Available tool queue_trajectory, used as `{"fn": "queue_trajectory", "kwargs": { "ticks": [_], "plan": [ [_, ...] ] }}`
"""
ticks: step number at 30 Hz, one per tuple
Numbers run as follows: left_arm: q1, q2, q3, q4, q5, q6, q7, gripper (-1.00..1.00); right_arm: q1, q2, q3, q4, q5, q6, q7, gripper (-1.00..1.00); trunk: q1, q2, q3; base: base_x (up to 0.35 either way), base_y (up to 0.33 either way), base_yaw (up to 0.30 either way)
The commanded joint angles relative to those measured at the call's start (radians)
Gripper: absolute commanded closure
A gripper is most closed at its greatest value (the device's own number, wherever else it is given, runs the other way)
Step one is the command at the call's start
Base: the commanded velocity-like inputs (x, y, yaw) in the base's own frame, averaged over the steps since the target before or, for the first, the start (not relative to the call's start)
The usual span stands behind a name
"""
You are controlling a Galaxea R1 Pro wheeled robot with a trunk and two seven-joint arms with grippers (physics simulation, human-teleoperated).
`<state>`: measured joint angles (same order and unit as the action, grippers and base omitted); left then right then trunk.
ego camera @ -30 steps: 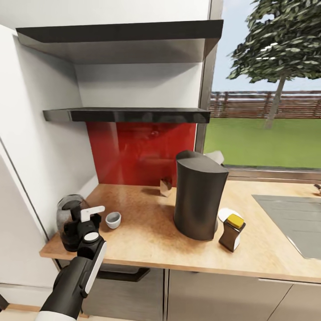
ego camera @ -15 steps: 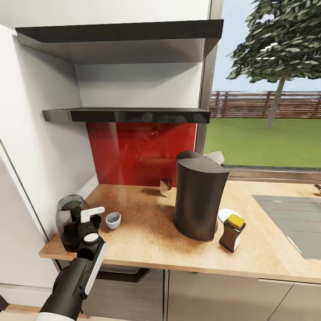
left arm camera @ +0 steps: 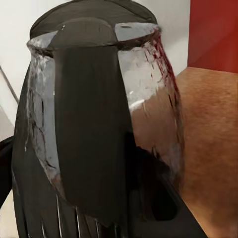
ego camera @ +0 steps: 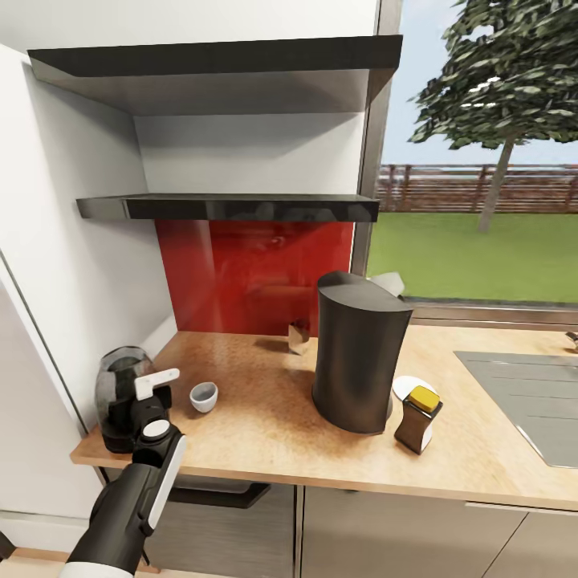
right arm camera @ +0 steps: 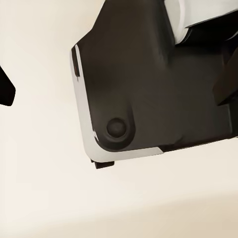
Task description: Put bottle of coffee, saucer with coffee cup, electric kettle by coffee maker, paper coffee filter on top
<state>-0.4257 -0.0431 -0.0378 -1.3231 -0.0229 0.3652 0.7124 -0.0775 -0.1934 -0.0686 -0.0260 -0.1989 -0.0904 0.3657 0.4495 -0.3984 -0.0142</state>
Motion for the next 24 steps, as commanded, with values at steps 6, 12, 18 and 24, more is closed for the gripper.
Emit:
{"fn": "queue_trajectory", "kwargs": {
  "ticks": [6, 12, 18, 24],
  "plan": [
    [-0.001, 0.000, 0.002, -0.001, -0.003, 0.006, 0.004, 1.00, -0.001, 0.000, -0.007, 0.001, -0.002, -0.002, 0.006, -1.00, 0.001, -0.002, -0.001, 0.000, 0.000, 0.000],
    [-0.001, 0.000, 0.003, -0.001, -0.003, 0.007, 0.004, 1.00, -0.001, 0.000, -0.007, 0.001, -0.002, -0.002, 0.006, -1.00, 0.001, -0.002, -0.001, 0.000, 0.000, 0.000],
    [-0.010, -0.003, 0.000, -0.004, -0.001, 0.012, 0.004, 1.00, -0.001, 0.000, -0.007, 0.001, -0.002, -0.002, 0.006, -1.00, 0.001, -0.002, -0.001, 0.000, 0.000, 0.000],
    [-0.017, -0.004, -0.003, -0.006, -0.003, 0.022, 0.001, 1.00, -0.001, -0.004, -0.007, 0.001, -0.003, -0.002, 0.006, -1.00, 0.001, -0.002, -0.001, 0.000, 0.000, 0.000]
  ]
}}
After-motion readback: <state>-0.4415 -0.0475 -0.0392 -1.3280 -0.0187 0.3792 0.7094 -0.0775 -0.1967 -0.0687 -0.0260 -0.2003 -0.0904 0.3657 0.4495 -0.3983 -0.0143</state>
